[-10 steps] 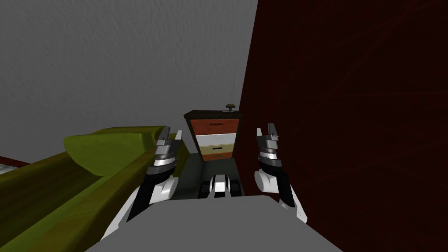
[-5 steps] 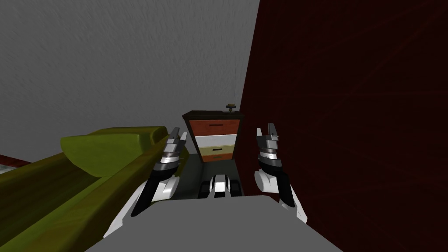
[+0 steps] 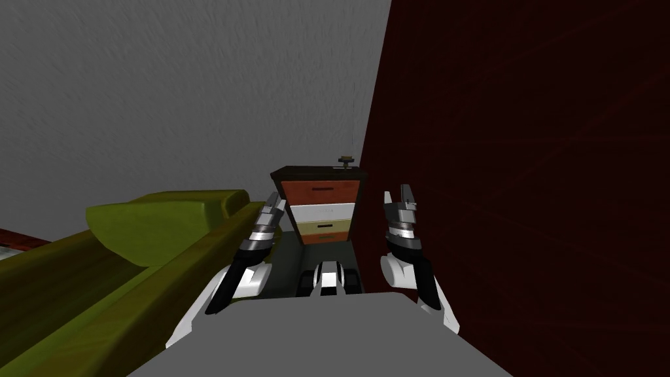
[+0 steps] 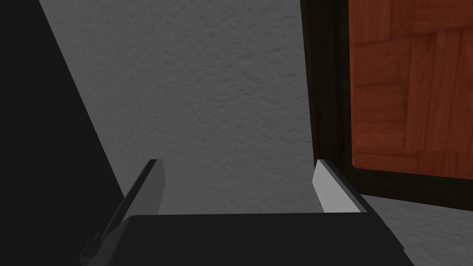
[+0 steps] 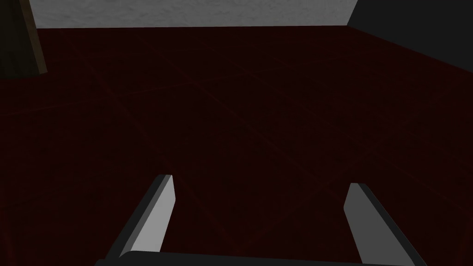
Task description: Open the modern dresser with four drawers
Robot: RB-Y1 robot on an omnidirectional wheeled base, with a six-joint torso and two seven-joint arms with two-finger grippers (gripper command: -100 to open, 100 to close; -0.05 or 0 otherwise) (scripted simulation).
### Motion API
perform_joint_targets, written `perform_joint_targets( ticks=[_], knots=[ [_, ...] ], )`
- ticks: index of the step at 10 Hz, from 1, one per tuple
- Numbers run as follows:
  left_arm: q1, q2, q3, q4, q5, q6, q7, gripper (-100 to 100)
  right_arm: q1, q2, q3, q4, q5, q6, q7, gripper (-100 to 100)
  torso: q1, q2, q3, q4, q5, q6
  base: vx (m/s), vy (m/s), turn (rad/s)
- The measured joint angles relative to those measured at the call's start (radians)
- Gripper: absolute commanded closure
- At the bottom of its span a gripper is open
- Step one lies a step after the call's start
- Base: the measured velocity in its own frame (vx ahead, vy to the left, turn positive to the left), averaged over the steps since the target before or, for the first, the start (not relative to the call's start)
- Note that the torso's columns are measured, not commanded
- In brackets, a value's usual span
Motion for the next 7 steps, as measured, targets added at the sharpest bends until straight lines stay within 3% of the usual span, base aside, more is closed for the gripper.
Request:
perform_joint_targets(
  ticks=[7],
  knots=[
    [-0.037, 0.025, -0.047, 0.030, -0.028, 0.151, -0.019, -100, 0.000, 0.000, 0.000, 0.000, 0.000, 0.000, 0.000, 0, 0.000, -0.001, 0.000, 0.000, 0.000, 0.000, 0.059, -0.019, 0.027]
  ],
)
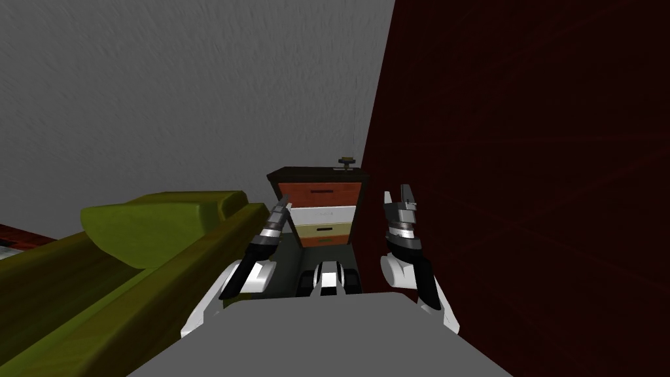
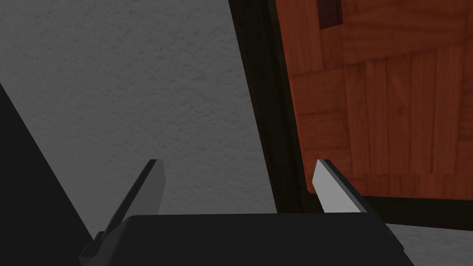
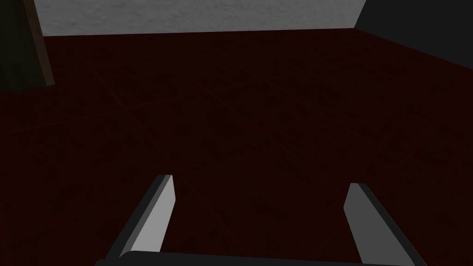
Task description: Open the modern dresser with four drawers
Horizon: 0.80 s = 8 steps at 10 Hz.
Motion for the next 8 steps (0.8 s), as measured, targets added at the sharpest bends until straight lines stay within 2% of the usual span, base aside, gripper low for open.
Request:
perform_joint_targets(
  ticks=[5, 8],
  knots=[
    [-0.029, 0.007, -0.030, 0.020, -0.018, 0.098, -0.013, -100, 0.000, 0.000, 0.000, 0.000, 0.000, 0.000, 0.000, 0, 0.000, 0.001, 0.001, 0.000, 0.000, 0.000, 0.054, -0.022, 0.023],
    [-0.043, -0.006, -0.057, 0.030, -0.035, 0.162, -0.025, -100, 0.000, 0.000, 0.000, 0.000, 0.000, 0.000, 0.000, 0, 0.000, 0.000, 0.000, 0.000, 0.000, 0.000, 0.060, -0.022, 0.026]
  ],
)
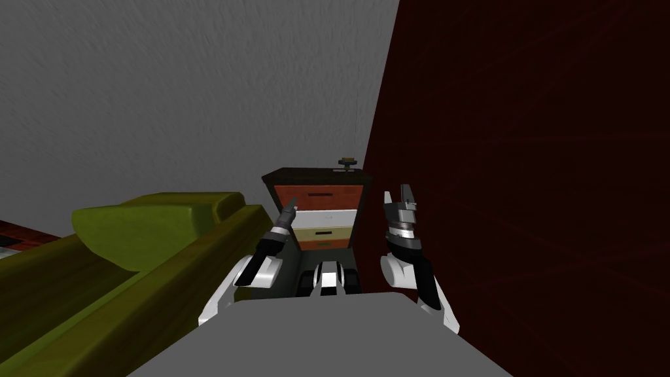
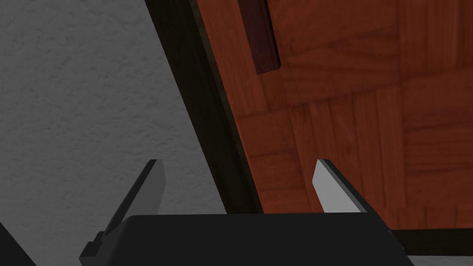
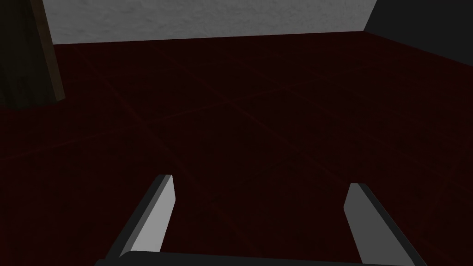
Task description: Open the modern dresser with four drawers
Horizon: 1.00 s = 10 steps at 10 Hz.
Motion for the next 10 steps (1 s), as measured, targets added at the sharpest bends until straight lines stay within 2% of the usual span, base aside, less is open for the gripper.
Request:
perform_joint_targets(
  ticks=[2, 5, 7, 10],
  knots=[
    [-0.008, -0.006, -0.013, 0.003, -0.007, 0.047, -0.005, -100, 0.000, 0.000, 0.000, 0.000, 0.000, 0.000, 0.000, 0, -0.001, 0.000, 0.000, 0.000, 0.000, 0.000, 0.065, -0.032, 0.031],
    [-0.022, -0.038, -0.041, 0.008, -0.024, 0.119, -0.017, -100, 0.000, 0.000, 0.000, 0.000, 0.000, 0.000, 0.000, 0, 0.000, 0.001, 0.000, 0.000, 0.000, 0.000, 0.063, -0.019, 0.025],
    [-0.033, -0.068, -0.055, 0.019, -0.032, 0.158, -0.023, -100, 0.000, 0.000, 0.000, 0.000, 0.000, 0.000, 0.000, 0, 0.000, 0.000, 0.000, 0.000, 0.000, 0.000, 0.064, -0.021, 0.024],
    [-0.048, -0.139, -0.072, 0.025, -0.043, 0.213, -0.031, -100, 0.000, 0.000, 0.000, 0.000, 0.000, 0.000, 0.000, 0, 0.000, 0.002, 0.001, 0.000, 0.000, 0.000, 0.036, -0.016, 0.017]
  ],
)
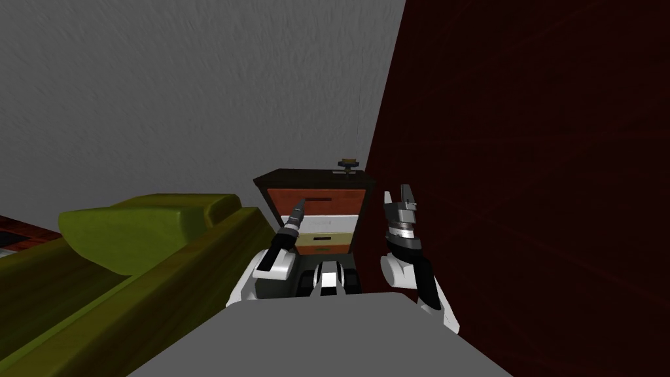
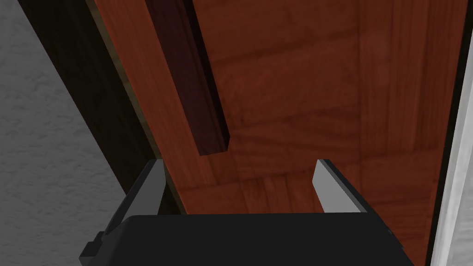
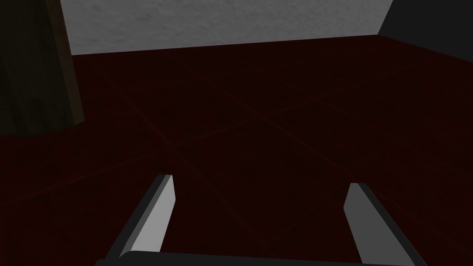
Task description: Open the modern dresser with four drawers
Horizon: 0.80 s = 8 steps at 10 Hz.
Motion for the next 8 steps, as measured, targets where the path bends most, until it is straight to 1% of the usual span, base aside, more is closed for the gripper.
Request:
perform_joint_targets(
  ticks=[3, 4, 5, 6, 7, 8],
  knots=[
    [-0.005, -0.074, -0.009, 0.004, -0.005, 0.027, -0.004, -100, 0.000, 0.000, 0.000, 0.000, 0.000, 0.000, 0.000, 0, 0.000, -0.001, 0.000, 0.000, 0.000, 0.000, 0.018, -0.008, 0.006],
    [-0.005, -0.076, -0.009, 0.004, -0.006, 0.027, -0.004, -100, 0.000, 0.000, 0.000, 0.000, 0.000, 0.000, 0.000, 0, 0.001, 0.000, 0.000, 0.000, 0.000, 0.000, 0.090, -0.005, -0.050],
    [-0.004, -0.076, -0.011, -0.011, -0.007, 0.040, -0.005, -100, 0.000, 0.000, 0.000, 0.000, 0.000, 0.000, 0.000, 0, 0.000, -0.005, -0.003, -0.001, 0.000, 0.000, 0.057, -0.002, -0.011],
    [-0.005, -0.077, -0.011, -0.013, -0.007, 0.044, -0.005, 100, 0.000, 0.000, 0.000, 0.000, 0.000, 0.000, 0.000, 0, 0.000, -0.003, -0.002, -0.001, 0.000, 0.000, 0.008, 0.000, 0.003],
    [-0.005, -0.077, -0.011, -0.013, -0.007, 0.043, -0.005, 100, 0.000, 0.000, 0.000, 0.000, 0.000, 0.000, 0.000, 0, 0.000, 0.000, 0.000, 0.000, 0.000, 0.000, -0.105, 0.009, 0.014],
    [-0.003, -0.076, -0.016, -0.026, -0.008, 0.041, -0.005, 100, 0.000, 0.000, 0.000, 0.000, 0.000, 0.000, 0.000, 0, 0.002, 0.001, 0.001, -0.002, 0.002, 0.000, -0.192, 0.001, 0.009]
  ],
)
